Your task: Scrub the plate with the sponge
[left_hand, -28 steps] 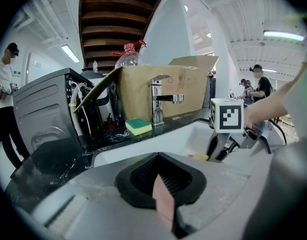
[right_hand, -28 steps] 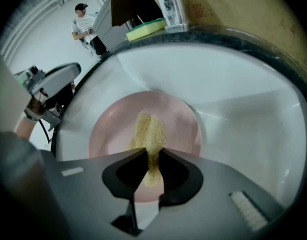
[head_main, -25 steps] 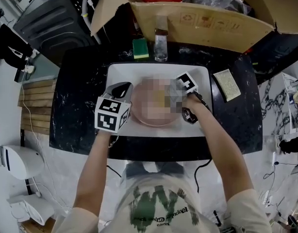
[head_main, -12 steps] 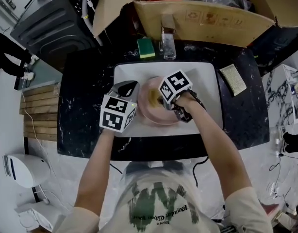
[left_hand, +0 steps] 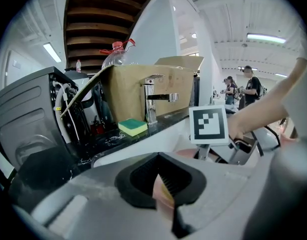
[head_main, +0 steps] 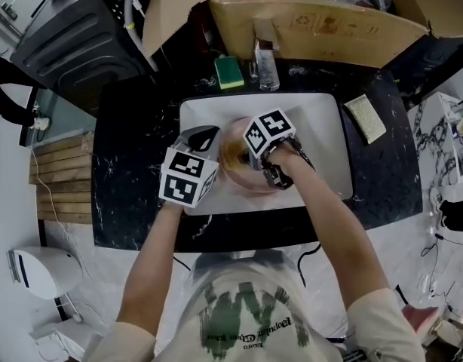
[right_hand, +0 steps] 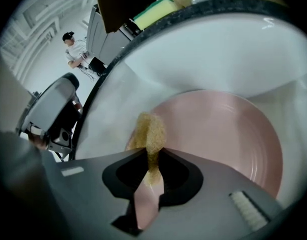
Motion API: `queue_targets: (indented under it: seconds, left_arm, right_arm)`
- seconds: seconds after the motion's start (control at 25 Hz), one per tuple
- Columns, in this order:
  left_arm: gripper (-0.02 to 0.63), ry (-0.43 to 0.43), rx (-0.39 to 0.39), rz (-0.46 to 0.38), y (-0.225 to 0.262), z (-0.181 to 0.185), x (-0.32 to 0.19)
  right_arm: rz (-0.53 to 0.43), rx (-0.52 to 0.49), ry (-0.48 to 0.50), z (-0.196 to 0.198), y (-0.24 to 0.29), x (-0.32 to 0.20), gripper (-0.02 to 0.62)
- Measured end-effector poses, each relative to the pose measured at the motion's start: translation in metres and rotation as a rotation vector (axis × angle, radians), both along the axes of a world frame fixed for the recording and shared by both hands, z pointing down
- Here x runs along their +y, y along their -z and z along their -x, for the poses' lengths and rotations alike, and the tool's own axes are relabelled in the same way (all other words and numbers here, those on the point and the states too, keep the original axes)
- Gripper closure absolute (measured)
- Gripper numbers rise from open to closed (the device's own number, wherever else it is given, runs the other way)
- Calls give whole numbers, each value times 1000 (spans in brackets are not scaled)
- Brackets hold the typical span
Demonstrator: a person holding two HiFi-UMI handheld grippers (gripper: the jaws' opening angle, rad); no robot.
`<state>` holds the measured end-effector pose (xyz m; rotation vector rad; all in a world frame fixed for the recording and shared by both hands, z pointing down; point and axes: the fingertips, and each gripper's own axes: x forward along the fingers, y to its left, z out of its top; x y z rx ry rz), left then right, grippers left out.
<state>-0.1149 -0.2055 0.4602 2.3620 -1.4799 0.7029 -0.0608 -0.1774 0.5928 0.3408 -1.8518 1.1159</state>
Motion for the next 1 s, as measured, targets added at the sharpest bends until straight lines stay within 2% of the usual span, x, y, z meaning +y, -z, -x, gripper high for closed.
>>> queue_targets:
  seconds: [0.2, 1.0]
  left_arm:
    - [601, -6, 14, 3, -2, -1, -1]
    - [601, -11, 2, 11, -7, -6, 0]
  right_arm:
    - [8, 30, 9, 2, -8, 6, 531]
    - [29, 83, 162, -18, -6, 24, 531]
